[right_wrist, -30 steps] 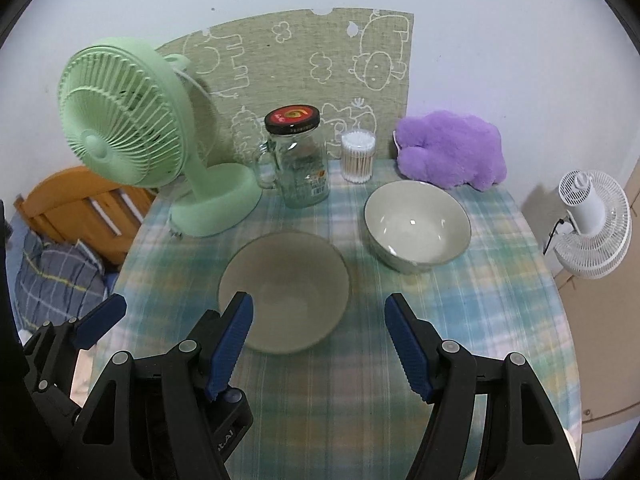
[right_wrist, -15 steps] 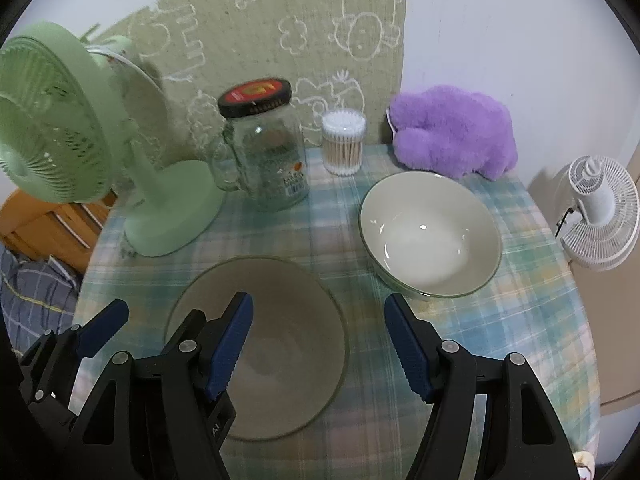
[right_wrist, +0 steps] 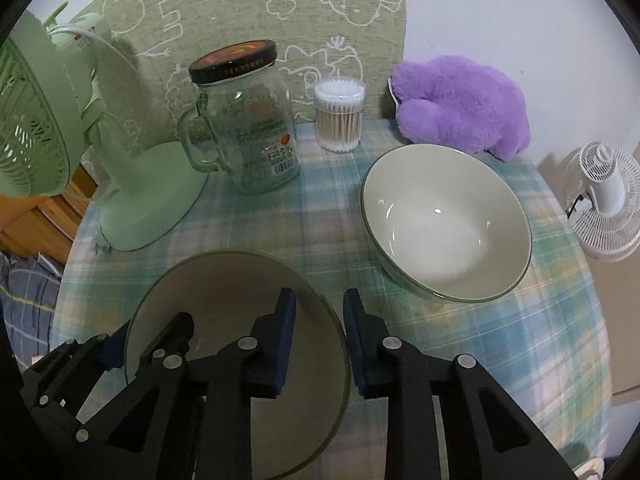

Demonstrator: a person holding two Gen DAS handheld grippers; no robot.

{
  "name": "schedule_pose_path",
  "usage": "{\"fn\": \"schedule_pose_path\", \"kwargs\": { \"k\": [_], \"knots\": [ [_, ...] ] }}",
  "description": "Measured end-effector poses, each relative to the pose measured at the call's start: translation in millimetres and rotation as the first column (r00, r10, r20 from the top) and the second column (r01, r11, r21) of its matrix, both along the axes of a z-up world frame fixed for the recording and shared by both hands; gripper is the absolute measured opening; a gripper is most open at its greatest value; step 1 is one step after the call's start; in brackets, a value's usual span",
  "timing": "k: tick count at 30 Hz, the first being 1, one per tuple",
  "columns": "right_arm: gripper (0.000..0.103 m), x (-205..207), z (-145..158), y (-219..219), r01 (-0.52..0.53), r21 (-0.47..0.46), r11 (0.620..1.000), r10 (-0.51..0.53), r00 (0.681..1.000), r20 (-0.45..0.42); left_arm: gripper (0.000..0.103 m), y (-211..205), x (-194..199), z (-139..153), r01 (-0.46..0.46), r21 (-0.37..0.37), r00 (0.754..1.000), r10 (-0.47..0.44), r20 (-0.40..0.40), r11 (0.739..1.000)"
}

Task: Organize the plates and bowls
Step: 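Close both grippers on the rim of the second grey bowl, then lift the second grey bowl with both grippers and carry it toward the first bowl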

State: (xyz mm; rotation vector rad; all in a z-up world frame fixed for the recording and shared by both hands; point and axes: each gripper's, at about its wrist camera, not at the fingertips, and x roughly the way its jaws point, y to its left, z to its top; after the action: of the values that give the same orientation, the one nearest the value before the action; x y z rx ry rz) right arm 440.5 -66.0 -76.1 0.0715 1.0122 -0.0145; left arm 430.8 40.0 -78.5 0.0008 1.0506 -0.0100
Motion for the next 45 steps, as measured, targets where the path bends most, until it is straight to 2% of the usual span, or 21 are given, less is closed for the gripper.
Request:
{"fn": "schedule_pose_path", "kwargs": {
  "k": [9, 23, 45],
  "knots": [
    [0.024, -1, 3, 0, -0.005, -0.001, 1.0, 0.005, 1.0, -0.014, 0.021, 1, -2, 3, -0.008, -0.002, 1.0, 0.008, -0.015, 1.0],
    [0.023, -22, 27, 0, -0.022, 0.011, 1.0, 0.022, 1.0, 0.001, 0.021, 0, -28, 28, -0.024, 0.004, 0.999, 0.023, 0.023, 1.0],
    [0.023, -95, 83, -16, -0.038, 0.017, 0.999, 0.037, 0.998, 0.058, 0.021, -18, -99, 84, -0.035, 0.003, 0.995, 0.034, 0.09, 0.999]
  ]
}}
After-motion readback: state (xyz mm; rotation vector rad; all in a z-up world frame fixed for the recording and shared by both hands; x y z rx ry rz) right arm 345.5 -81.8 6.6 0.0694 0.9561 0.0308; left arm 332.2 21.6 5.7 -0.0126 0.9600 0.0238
